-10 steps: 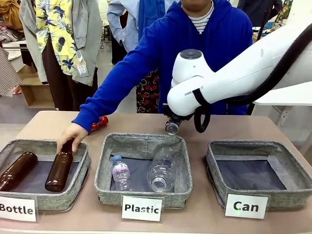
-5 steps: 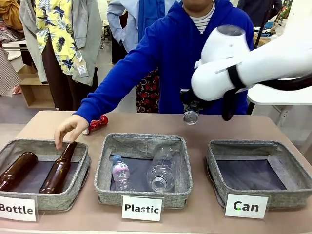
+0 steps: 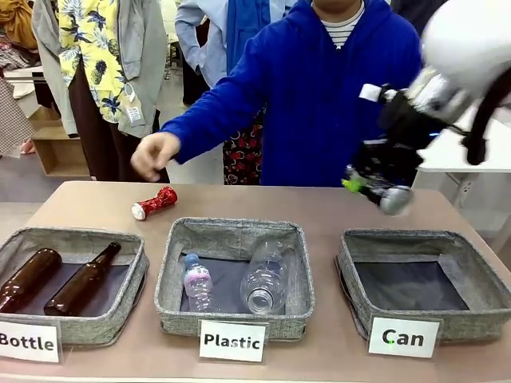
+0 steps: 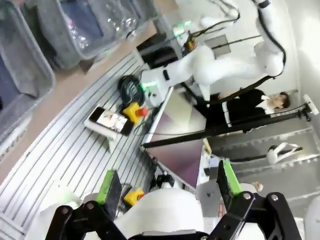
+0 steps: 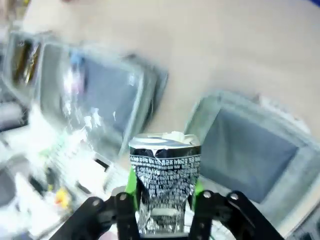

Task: Sort the can waste into the basket.
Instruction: Pick up the can waste from the table and place it in the right Fabric basket.

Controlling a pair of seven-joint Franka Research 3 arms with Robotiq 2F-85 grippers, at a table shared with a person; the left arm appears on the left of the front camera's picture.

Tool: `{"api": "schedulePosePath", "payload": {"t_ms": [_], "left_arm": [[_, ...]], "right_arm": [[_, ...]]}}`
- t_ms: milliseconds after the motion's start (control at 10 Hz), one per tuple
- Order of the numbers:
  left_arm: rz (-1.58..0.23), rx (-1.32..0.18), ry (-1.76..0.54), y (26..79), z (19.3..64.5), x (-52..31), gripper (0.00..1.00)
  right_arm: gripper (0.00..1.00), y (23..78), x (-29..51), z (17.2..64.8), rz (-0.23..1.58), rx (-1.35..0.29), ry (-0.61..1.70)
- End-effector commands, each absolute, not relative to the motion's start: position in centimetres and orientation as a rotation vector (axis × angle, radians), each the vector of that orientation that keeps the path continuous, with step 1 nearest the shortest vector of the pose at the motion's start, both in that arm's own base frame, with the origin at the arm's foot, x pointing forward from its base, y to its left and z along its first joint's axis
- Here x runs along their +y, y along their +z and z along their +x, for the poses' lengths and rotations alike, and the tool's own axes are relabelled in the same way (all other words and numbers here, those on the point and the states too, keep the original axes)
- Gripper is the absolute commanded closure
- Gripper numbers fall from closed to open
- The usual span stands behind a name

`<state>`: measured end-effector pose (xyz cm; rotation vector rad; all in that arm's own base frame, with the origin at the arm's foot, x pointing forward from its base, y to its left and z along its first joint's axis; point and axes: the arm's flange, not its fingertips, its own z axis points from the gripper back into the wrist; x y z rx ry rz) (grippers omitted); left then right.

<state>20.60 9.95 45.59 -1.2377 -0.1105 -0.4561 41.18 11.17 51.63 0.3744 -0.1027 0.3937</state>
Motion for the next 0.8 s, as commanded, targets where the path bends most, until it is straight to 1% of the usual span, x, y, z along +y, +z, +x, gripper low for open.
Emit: {"api": "schedulePosePath", "payload": {"t_ms": [0,200,300,400,700], "left_arm": [[-1.109,-0.023,-0.501,42.9,21.1,6.1,0.00],[-0.996,0.061,-0.512,40.4,22.2,3.6,0.00],[-0.874,0.105,-0.514,39.2,22.8,3.6,0.00],[-1.056,0.016,-0.516,43.9,24.1,6.7,0.00],[-1.056,0.016,-0.516,43.9,24.1,6.7,0.00]], "right_arm": [[1.00,50.4,6.9,38.9,0.345,-0.072,0.716],[1.00,48.6,5.0,37.4,0.304,-0.103,0.898],[1.00,47.6,4.7,36.8,0.270,-0.098,1.000],[1.00,47.1,4.3,36.4,0.259,-0.103,1.059],[1.00,46.2,4.0,36.5,0.224,-0.121,1.096]]}}
